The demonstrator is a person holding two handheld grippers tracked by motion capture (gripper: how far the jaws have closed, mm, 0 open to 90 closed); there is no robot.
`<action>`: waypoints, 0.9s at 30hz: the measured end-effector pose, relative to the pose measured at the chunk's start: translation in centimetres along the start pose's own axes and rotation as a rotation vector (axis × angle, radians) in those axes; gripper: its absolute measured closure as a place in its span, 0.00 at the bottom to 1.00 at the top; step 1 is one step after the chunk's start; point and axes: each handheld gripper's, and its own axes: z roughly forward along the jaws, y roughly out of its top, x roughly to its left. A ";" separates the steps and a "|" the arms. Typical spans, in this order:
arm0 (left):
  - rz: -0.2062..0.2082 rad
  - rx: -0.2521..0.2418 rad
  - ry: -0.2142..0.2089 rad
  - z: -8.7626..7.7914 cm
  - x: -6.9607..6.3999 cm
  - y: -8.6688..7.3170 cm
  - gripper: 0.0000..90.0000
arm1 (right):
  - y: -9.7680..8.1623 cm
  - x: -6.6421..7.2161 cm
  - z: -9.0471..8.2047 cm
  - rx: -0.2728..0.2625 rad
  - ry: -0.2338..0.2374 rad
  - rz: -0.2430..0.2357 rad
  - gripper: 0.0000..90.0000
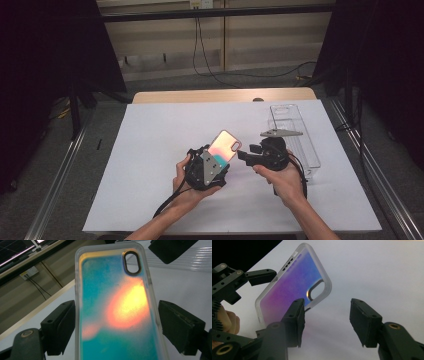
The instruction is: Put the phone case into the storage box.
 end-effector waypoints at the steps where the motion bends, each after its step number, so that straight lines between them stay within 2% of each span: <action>1: -0.003 -0.008 0.004 0.0 0.0 0.0 0.19 | 0.1 0.0 0.2 0.014 0.011 0.018 0.56; 3: 0.001 -0.008 0.006 -0.2 0.0 0.1 0.19 | 0.2 -0.1 0.3 0.030 0.035 0.056 0.61; 8: 0.008 -0.009 0.009 -0.1 -0.1 0.0 0.19 | 0.5 -0.2 0.4 0.041 0.055 0.086 0.68; 9: 0.009 -0.008 0.009 -0.1 -0.2 0.1 0.19 | 0.6 -0.1 0.4 0.048 0.060 0.099 0.73; 16: 0.006 -0.010 0.022 -0.2 -0.2 0.1 0.19 | 1.1 -0.2 0.8 0.070 0.061 0.134 0.76; 27: 0.008 0.003 0.015 0.0 -0.2 0.0 0.19 | 1.4 -0.5 1.5 0.096 0.086 0.191 0.80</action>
